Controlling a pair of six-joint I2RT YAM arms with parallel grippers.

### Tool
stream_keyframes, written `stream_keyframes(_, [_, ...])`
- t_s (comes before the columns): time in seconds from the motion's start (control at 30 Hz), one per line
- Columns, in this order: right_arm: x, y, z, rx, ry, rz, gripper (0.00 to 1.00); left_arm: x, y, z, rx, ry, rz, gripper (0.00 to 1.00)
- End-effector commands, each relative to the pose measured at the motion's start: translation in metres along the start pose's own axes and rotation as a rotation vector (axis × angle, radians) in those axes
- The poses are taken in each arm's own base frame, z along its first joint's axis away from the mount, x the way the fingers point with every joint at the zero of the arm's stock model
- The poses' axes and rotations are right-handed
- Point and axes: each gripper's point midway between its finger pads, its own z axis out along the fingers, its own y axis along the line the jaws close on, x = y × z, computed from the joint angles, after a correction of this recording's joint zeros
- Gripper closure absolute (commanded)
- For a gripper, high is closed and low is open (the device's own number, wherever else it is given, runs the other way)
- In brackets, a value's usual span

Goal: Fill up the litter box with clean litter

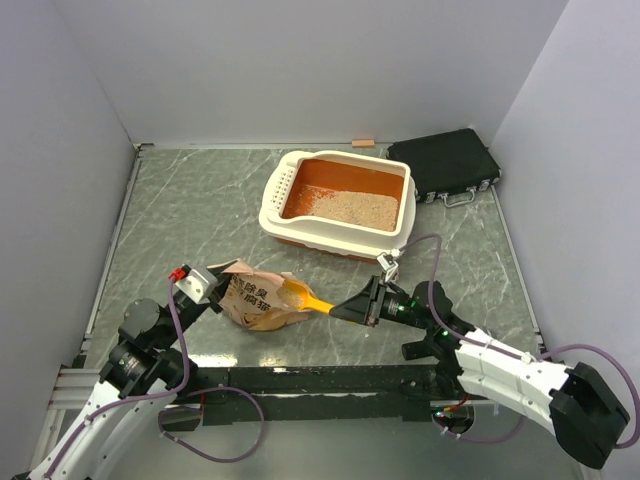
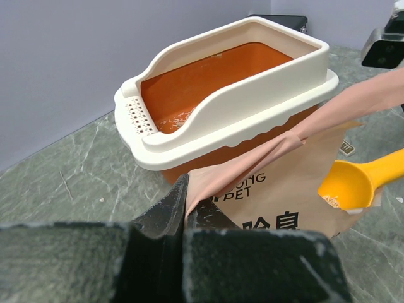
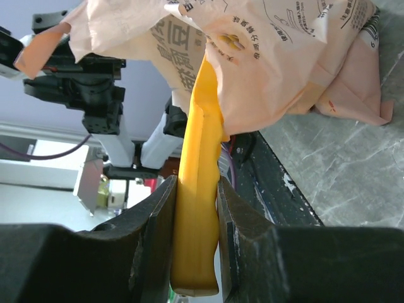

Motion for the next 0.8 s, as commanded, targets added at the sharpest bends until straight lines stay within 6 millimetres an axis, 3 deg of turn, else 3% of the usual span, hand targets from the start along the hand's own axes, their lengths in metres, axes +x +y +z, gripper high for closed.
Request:
stream_keyframes(0.0, [-0.01, 0.018, -0.009, -0.088, -0.076, 0.023, 1.0, -0.066, 0.004, -0.004, -0.009, -0.238, 0.023, 0.99])
stream_keyframes(0.4, [-0.02, 0.012, -0.029, -0.059, -0.21, 0.178, 1.0, -0.065, 0.003, -0.004, -0.003, -0.238, 0.024, 0.99])
stream_keyframes(0.77, [-0.016, 0.017, -0.035, -0.05, -0.197, 0.251, 1.0, -0.067, 0.006, -0.005, -0.021, -0.244, 0.025, 0.99])
